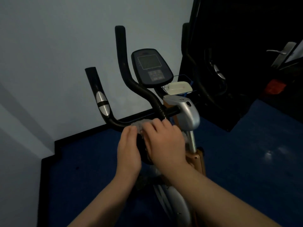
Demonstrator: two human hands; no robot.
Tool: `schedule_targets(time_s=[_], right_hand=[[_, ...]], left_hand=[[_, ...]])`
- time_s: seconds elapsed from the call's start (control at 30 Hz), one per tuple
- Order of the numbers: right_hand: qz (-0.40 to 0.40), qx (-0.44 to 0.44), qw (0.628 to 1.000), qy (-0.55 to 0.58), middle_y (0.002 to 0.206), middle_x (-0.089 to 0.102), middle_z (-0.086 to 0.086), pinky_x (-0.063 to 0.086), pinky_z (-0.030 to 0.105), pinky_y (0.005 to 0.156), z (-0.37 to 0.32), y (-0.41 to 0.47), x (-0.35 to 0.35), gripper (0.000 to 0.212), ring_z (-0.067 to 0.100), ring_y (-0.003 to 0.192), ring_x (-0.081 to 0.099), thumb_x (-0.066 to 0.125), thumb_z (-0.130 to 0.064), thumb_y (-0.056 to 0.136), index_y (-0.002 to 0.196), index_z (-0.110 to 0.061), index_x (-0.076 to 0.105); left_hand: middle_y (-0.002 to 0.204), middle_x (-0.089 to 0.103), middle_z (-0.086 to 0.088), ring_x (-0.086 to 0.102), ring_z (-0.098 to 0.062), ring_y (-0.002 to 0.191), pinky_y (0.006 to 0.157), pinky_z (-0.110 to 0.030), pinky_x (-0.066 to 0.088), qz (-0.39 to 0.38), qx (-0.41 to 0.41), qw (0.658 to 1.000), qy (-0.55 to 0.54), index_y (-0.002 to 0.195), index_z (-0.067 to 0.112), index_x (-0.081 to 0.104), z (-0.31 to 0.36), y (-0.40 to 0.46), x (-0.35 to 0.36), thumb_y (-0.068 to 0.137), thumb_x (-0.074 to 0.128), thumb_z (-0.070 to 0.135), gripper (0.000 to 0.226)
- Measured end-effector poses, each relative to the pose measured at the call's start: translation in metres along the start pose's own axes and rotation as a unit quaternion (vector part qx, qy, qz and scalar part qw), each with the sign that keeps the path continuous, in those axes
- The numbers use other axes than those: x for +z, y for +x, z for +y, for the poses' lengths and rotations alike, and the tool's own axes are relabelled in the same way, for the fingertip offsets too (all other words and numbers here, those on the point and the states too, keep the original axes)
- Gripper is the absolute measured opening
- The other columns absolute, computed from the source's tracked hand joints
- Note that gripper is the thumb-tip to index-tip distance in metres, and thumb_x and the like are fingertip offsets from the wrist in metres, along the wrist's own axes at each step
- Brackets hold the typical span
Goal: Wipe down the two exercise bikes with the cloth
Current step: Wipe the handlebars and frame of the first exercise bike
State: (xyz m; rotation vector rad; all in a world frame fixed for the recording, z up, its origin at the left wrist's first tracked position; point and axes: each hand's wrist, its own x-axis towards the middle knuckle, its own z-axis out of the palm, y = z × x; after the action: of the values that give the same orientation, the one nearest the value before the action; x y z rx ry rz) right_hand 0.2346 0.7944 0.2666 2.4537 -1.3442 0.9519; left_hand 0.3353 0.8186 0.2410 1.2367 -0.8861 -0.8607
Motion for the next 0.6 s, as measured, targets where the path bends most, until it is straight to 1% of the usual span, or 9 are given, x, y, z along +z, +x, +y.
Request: schedule_targets(time_s=[0.07, 0.13, 0.2, 0.27, 0.33, 0.4, 0.47, 0.53, 0.6], right_hand=[[-0.003, -0.03, 0.999, -0.037, 0.086, 0.065, 0.003, 0.039, 0.03, 0.057, 0.005, -0.014, 0.008, 0.011, 0.019, 0.071, 0.057, 0.063, -0.019, 0.08, 0.089, -0.017, 0.067], [-0.011, -0.07, 0.997, -0.015, 0.087, 0.064, 0.002, 0.032, 0.029, 0.06, 0.022, -0.042, 0.003, 0.013, 0.019, 0.073, 0.051, 0.059, -0.017, 0.08, 0.092, -0.018, 0.064], [-0.016, -0.085, 0.996, 0.028, 0.088, 0.063, 0.0, 0.037, 0.029, 0.059, 0.041, -0.061, -0.008, 0.014, 0.017, 0.073, 0.05, 0.06, -0.018, 0.082, 0.096, -0.02, 0.059], [-0.004, -0.028, 0.993, 0.117, 0.087, 0.061, -0.002, 0.044, 0.032, 0.063, 0.047, -0.048, -0.017, 0.008, 0.016, 0.076, 0.054, 0.057, -0.024, 0.089, 0.096, -0.022, 0.058], [0.017, 0.077, 0.978, 0.193, 0.091, 0.058, -0.004, 0.045, 0.029, 0.072, 0.04, -0.012, -0.016, 0.008, 0.013, 0.084, 0.053, 0.054, -0.027, 0.093, 0.095, -0.021, 0.059], [-0.021, 0.136, 0.972, 0.19, 0.095, 0.055, -0.006, 0.047, 0.034, 0.076, 0.028, 0.016, -0.006, 0.011, 0.012, 0.09, 0.051, 0.052, -0.028, 0.094, 0.096, -0.02, 0.06], [-0.046, 0.144, 0.978, 0.145, 0.099, 0.054, -0.003, 0.049, 0.037, 0.076, 0.021, 0.018, 0.003, 0.018, 0.014, 0.093, 0.051, 0.049, -0.032, 0.095, 0.101, -0.02, 0.061], [-0.052, 0.142, 0.981, 0.123, 0.104, 0.052, -0.001, 0.049, 0.034, 0.074, 0.02, 0.002, 0.002, 0.024, 0.015, 0.093, 0.052, 0.045, -0.035, 0.096, 0.109, -0.019, 0.059], [-0.058, 0.161, 0.977, 0.127, 0.106, 0.049, -0.003, 0.045, 0.029, 0.068, 0.024, -0.018, -0.004, 0.029, 0.014, 0.089, 0.054, 0.04, -0.04, 0.096, 0.114, -0.022, 0.054]], left_hand=[[0.088, 0.066, 0.0, 0.062, -0.005, 0.081, 0.07, -0.013, 0.048, -0.001, -0.013, 1.0, 0.01, 0.098, 0.008, 0.065, 0.0, 0.004, -0.001, 0.1, 0.04, 0.024, 0.03], [0.084, 0.068, 0.009, 0.062, -0.001, 0.079, 0.066, -0.011, 0.047, -0.015, -0.027, 0.999, 0.034, 0.091, 0.021, 0.067, 0.0, 0.009, -0.003, 0.097, 0.045, 0.027, 0.024], [0.079, 0.066, 0.015, 0.061, 0.005, 0.072, 0.058, -0.008, 0.044, -0.048, -0.037, 0.996, 0.067, 0.085, 0.029, 0.065, 0.001, 0.013, -0.004, 0.096, 0.045, 0.034, 0.023], [0.081, 0.066, 0.015, 0.06, 0.004, 0.072, 0.059, -0.013, 0.046, -0.077, -0.03, 0.988, 0.127, 0.085, 0.033, 0.061, 0.004, 0.017, -0.002, 0.096, 0.043, 0.041, 0.023], [0.083, 0.066, 0.008, 0.061, -0.001, 0.074, 0.066, -0.023, 0.048, -0.072, -0.008, 0.984, 0.161, 0.088, 0.032, 0.061, 0.005, 0.018, 0.002, 0.098, 0.039, 0.039, 0.025], [0.083, 0.066, 0.007, 0.06, -0.001, 0.074, 0.065, -0.017, 0.046, -0.048, 0.029, 0.984, 0.17, 0.089, 0.029, 0.062, 0.004, 0.014, 0.004, 0.1, 0.037, 0.033, 0.028], [0.08, 0.066, 0.008, 0.06, 0.001, 0.073, 0.059, -0.008, 0.043, -0.031, 0.039, 0.984, 0.17, 0.089, 0.031, 0.062, 0.004, 0.01, 0.003, 0.101, 0.035, 0.03, 0.029], [0.081, 0.066, 0.009, 0.06, 0.004, 0.073, 0.058, -0.007, 0.042, -0.025, 0.031, 0.984, 0.171, 0.09, 0.034, 0.061, 0.001, 0.01, 0.003, 0.101, 0.035, 0.027, 0.028], [0.087, 0.066, 0.01, 0.06, 0.005, 0.077, 0.059, -0.008, 0.043, -0.024, 0.019, 0.984, 0.177, 0.093, 0.035, 0.06, -0.001, 0.01, 0.002, 0.101, 0.035, 0.026, 0.028]])
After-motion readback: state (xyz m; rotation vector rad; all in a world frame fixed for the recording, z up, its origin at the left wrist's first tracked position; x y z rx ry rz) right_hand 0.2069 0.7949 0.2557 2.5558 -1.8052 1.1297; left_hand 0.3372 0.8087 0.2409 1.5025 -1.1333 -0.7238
